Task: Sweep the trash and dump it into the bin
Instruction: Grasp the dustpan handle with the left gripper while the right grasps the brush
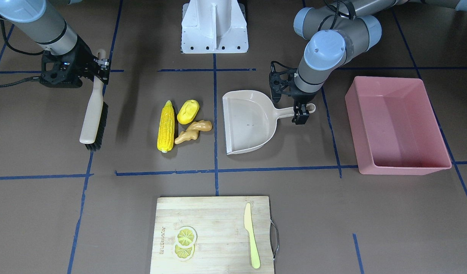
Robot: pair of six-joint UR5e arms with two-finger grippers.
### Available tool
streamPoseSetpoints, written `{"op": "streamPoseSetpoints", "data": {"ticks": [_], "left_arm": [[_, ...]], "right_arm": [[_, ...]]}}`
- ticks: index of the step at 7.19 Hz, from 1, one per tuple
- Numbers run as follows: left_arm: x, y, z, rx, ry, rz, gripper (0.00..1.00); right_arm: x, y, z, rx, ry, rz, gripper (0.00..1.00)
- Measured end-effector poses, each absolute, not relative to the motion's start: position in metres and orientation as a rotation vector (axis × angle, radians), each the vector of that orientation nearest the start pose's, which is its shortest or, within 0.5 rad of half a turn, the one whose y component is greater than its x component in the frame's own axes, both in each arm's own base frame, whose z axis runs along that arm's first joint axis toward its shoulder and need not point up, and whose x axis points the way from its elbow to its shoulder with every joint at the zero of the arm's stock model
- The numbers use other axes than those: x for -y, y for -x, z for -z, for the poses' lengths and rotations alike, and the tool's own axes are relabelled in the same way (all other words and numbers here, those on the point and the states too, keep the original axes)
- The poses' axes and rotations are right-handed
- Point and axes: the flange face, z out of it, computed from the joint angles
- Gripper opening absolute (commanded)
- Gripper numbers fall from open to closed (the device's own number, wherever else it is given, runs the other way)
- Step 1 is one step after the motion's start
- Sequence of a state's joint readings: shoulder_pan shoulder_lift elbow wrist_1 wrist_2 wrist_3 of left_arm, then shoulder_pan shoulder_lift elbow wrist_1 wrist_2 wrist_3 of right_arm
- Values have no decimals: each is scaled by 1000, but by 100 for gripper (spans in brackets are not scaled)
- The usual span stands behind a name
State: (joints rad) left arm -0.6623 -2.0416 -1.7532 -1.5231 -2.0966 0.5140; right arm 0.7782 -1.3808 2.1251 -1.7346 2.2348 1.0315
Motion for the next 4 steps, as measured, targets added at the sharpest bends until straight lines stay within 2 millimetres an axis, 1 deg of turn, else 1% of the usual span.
{"op": "streamPoseSetpoints", "data": {"ticks": [1,2,4], "left_arm": [[458,-456,-325,-682,-531,-1504,97],[460,-462,-332,-683,-525,-1507,77],[459,-463,-334,-684,-524,-1506,36]], "right_arm": [[399,303,-323,839,167,-33,0],[399,304,-320,842,166,-37,0],[400,304,-317,845,166,-46,0]]}}
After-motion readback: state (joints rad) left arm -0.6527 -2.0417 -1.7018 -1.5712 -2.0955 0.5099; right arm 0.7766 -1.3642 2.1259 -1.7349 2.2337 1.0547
